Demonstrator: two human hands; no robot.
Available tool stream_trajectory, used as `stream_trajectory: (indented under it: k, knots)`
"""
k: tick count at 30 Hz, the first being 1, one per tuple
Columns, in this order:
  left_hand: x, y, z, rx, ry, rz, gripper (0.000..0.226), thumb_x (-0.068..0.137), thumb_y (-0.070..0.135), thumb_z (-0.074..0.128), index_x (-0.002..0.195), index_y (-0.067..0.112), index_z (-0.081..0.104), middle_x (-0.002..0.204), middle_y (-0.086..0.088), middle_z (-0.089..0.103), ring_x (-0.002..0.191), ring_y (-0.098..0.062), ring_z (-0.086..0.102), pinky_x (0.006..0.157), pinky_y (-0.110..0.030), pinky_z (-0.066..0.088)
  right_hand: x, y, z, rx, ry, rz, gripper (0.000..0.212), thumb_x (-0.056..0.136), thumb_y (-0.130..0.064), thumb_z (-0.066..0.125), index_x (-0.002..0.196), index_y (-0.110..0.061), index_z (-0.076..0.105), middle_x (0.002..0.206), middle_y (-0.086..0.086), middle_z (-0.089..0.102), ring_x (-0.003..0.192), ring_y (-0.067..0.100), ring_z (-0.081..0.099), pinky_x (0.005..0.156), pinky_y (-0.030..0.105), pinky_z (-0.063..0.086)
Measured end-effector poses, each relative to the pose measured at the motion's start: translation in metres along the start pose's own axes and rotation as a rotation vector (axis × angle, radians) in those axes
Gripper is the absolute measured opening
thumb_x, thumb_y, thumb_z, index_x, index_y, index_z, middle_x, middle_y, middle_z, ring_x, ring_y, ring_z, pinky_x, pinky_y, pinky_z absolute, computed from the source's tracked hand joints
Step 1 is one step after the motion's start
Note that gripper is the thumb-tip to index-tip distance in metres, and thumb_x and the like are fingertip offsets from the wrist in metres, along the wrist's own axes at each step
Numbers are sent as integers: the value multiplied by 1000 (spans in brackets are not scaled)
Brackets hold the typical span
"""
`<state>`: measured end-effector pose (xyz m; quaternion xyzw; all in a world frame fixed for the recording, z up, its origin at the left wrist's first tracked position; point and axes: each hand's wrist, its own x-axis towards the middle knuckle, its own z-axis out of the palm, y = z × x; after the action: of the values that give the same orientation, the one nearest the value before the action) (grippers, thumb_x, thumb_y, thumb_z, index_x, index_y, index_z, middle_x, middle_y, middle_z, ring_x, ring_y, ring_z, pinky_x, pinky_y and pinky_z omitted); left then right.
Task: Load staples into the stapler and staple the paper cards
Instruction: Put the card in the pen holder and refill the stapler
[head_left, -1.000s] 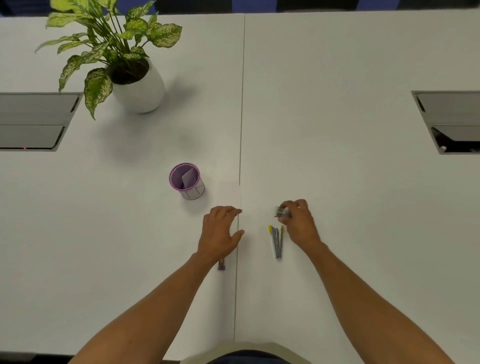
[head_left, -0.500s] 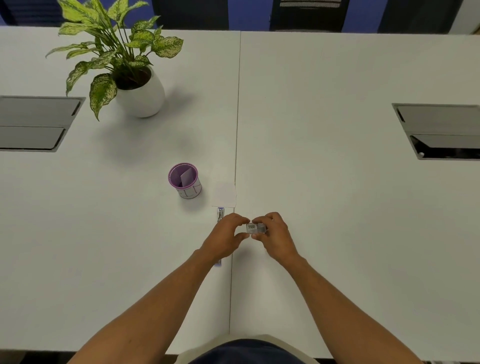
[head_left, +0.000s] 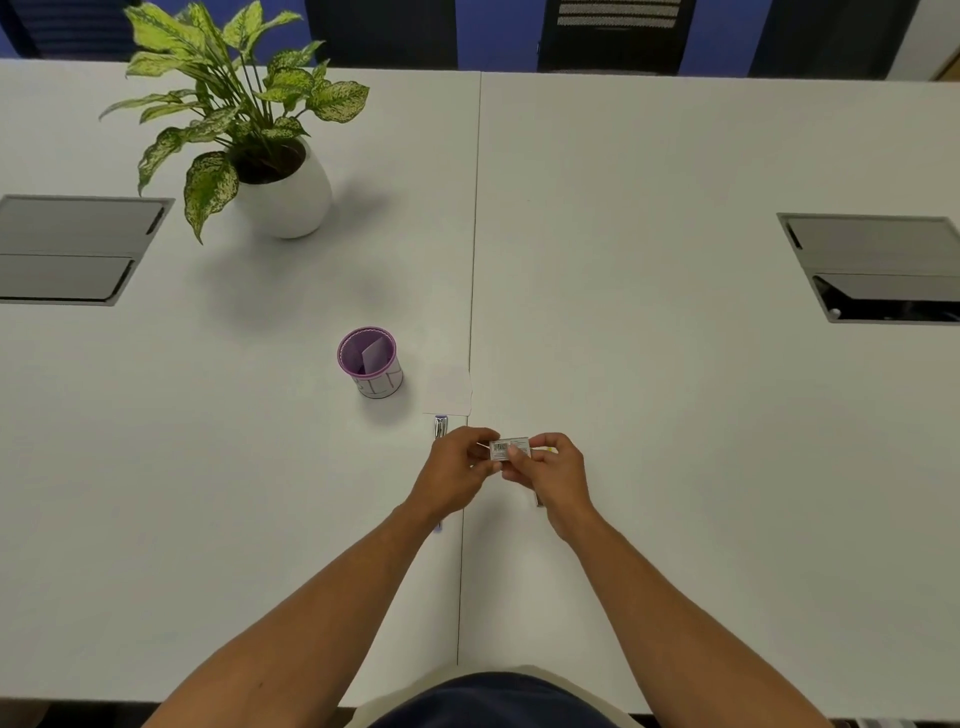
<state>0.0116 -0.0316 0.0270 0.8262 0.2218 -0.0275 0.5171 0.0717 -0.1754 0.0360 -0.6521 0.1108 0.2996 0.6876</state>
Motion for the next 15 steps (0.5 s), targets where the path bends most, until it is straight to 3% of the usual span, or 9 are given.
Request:
stream_trajectory:
  k: [2,7,15]
  knots:
    - [-1,3,1,-51,9,-6,35,80,7,75,112,18,65,95,10,67,79,8,66,66,-5,49,-1,1,3,44,31,3,27,81,-7,77,95,-11,54,97,19,73,74,24,76,42,14,45]
    - [-2,5,-4,-134,15,-17,36,78,12,78,111,22,66,96,11,70,83,2,69,68,-11,54,-2,2,8,152,69,2,22,80,1,75,94,0,58,96,23,72,82,31,75,65,25,60]
    - [-3,1,-12,-169,10,-40,39,75,12,81,111,19,69,96,3,74,83,-4,71,76,-17,56,-5,-1,12,183,70,50,16,86,3,68,100,9,63,99,22,72,86,31,73,70,25,60]
